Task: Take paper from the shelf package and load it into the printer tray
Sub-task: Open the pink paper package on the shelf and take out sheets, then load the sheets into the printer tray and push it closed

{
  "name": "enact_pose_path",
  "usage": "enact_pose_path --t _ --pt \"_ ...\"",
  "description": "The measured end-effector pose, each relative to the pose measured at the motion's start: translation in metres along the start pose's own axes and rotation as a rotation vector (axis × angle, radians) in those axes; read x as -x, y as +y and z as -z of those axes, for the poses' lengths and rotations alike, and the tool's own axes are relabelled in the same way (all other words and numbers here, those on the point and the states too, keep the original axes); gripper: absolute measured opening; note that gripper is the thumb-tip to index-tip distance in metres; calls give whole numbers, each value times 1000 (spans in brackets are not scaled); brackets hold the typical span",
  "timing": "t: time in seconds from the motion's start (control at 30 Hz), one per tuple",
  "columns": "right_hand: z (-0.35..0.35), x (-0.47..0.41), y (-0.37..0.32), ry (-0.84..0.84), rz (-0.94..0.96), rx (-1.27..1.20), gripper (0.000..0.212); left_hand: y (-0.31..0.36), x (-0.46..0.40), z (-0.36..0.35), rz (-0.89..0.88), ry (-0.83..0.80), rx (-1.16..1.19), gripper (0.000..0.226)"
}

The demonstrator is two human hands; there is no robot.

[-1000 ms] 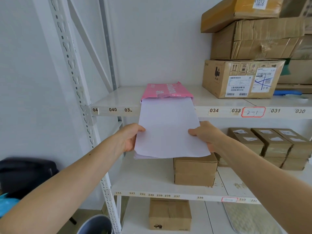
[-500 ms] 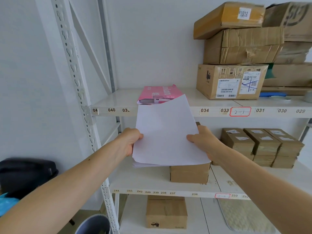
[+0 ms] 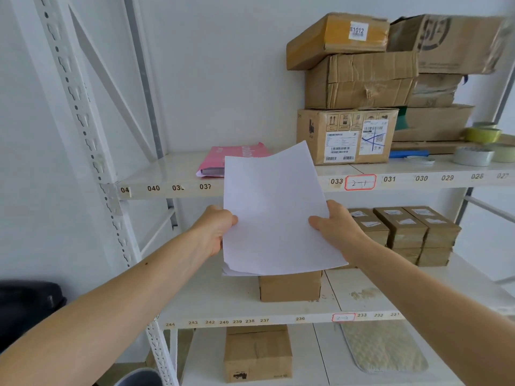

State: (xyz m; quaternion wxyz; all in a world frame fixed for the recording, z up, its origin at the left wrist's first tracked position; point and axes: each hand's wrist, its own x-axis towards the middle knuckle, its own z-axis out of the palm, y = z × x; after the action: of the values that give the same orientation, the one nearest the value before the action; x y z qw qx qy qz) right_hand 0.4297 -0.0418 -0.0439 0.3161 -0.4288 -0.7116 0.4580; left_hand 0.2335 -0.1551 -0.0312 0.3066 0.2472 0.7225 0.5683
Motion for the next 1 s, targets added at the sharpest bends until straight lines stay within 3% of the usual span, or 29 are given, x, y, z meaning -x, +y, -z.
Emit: enact_pose_path --t 0.47,0.7,1.0 --pt "118 -2 70 297 -16 -40 25 9 -12 -158 -141 -191 -29 24" --pt "182 -3 109 459 -29 -72 19 17 -25 -249 -148 -354 -56 19" --pt "267 -11 148 726 -113 -59 23 42 -47 -385 -271 -620 -29 32"
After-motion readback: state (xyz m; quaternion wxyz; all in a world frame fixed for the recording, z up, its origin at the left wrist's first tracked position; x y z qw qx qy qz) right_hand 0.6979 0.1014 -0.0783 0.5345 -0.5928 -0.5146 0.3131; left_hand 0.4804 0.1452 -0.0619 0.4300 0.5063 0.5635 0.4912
